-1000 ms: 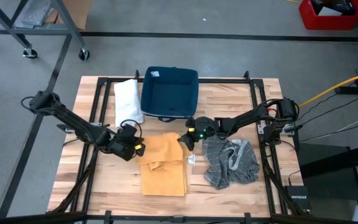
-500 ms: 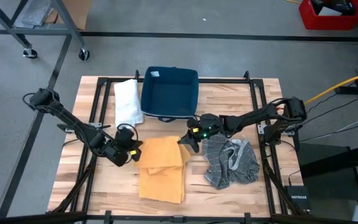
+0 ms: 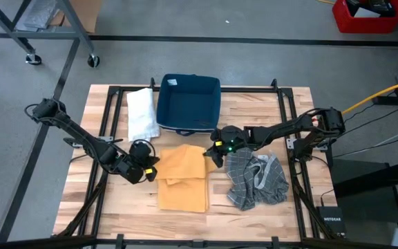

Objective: Fold towel
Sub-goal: Fold the yellow towel

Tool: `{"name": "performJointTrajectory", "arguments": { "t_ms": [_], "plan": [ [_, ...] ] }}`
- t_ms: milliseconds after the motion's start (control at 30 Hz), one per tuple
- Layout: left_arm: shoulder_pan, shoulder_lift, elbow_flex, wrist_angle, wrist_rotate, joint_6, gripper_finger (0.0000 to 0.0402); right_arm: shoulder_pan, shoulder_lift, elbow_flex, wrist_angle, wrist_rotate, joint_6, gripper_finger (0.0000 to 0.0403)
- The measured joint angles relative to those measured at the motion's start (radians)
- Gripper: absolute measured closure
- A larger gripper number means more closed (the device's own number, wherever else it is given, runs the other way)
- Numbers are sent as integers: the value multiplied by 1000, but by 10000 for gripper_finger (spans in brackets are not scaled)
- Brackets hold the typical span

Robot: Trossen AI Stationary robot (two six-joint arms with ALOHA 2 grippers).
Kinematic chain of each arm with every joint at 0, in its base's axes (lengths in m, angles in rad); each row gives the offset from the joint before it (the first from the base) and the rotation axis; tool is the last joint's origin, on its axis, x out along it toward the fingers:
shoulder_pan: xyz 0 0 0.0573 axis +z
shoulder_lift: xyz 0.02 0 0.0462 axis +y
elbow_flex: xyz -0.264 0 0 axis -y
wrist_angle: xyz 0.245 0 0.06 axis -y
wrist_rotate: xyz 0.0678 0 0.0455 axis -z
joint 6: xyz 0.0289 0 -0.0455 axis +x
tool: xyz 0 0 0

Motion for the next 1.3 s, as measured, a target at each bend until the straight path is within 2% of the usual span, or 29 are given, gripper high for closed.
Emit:
{"name": "performJointTrajectory", "arguments": {
  "t_ms": [167,267,433,667,900,1000,1100,1300],
  "plan": [
    [0,6,0,1,51,-26,362,4,0,0,-78,8,-3,370],
    [0,29,0,5,89,-26,349,17,0,0,-84,16,-6,373],
    [1,83,0,7,97,-64,346,31,0,0,-82,38,-8,397],
    [14,163,0,2,98,-181,345,33,0,0,-83,57,-8,378],
    [57,223,0,7,97,-235,345,34,0,0,-84,57,-9,397],
    [74,237,0,10,90,-223,356,34,1,0,-84,59,-32,395],
    [72,236,0,40,80,-167,390,37,1,0,-84,56,-59,398],
    [16,233,2,134,77,-39,399,98,1,0,-78,93,-165,399]
  ]
}}
